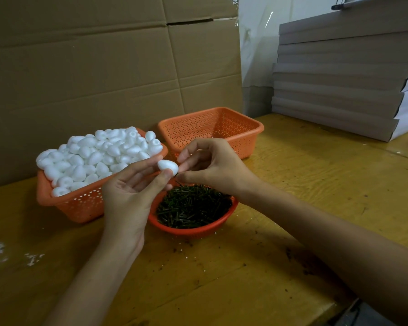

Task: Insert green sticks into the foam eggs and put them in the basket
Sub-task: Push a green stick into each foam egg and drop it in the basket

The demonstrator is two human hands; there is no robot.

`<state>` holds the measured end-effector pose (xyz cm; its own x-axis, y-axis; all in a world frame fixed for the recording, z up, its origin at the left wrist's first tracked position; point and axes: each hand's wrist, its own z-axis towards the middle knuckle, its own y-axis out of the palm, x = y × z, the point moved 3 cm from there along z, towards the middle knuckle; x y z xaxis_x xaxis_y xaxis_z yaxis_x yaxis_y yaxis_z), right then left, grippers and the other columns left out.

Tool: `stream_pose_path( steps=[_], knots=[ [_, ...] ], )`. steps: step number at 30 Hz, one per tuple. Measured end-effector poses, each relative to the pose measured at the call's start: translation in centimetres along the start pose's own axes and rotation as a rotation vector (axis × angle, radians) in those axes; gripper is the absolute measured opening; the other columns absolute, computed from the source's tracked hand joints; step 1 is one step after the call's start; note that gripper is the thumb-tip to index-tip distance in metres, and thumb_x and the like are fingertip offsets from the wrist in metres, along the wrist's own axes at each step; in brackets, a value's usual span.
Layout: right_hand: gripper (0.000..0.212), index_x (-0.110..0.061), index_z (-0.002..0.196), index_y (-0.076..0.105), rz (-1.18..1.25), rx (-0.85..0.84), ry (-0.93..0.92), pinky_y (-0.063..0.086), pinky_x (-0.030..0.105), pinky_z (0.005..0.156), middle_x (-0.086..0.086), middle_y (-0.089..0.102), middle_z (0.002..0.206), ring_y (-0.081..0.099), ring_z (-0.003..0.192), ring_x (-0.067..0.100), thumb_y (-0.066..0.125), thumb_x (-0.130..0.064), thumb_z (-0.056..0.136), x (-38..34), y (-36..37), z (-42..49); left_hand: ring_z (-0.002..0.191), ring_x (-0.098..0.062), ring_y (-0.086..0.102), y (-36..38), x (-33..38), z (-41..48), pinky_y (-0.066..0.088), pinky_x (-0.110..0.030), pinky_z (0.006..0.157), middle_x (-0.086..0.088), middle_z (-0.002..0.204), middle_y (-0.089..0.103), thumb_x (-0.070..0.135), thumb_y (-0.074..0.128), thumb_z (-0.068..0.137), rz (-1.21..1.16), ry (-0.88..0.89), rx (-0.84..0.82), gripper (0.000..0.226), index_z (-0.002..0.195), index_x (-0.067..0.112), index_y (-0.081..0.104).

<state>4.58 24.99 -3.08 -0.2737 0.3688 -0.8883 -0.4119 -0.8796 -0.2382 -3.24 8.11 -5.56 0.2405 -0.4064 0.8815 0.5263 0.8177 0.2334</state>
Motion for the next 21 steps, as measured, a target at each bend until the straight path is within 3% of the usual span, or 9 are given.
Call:
stream_pose_path(
  steps=[7,15,21],
  knots=[
    [0.028,0.004,0.103,0.068,0.028,-0.006,0.008,0.065,0.041,0.085,0.019,0.078,0.09,0.078,0.088,0.033,0.082,0.011,0.079,0.05,-0.05,-0.02,0.106,-0.023,0.079,0.08,0.1,0.08,0.063,-0.022,0.073,-0.004,0.112,0.082,0.016,0.085,0.073,0.0,-0.007,-0.014,0.041,0.113,0.017,0.079],
    [0.031,-0.003,0.105,0.069,-0.071,0.017,-0.021,0.062,0.051,0.089,0.01,0.08,0.088,0.079,0.087,0.022,0.085,0.003,0.079,-0.02,0.06,0.01,0.103,-0.02,0.079,0.45,0.04,-0.29,0.064,-0.025,0.074,0.0,0.111,0.082,0.007,0.082,0.084,0.086,0.057,-0.03,0.036,0.119,0.01,0.076],
    [0.029,-0.001,0.104,0.068,-0.051,0.028,-0.02,0.062,0.051,0.089,0.013,0.078,0.088,0.078,0.086,0.027,0.084,0.005,0.08,0.03,0.14,0.02,0.1,-0.019,0.079,0.46,0.09,-0.39,0.064,-0.025,0.074,0.002,0.106,0.083,0.012,0.082,0.082,0.107,0.078,-0.016,0.039,0.121,0.011,0.076]
  ],
)
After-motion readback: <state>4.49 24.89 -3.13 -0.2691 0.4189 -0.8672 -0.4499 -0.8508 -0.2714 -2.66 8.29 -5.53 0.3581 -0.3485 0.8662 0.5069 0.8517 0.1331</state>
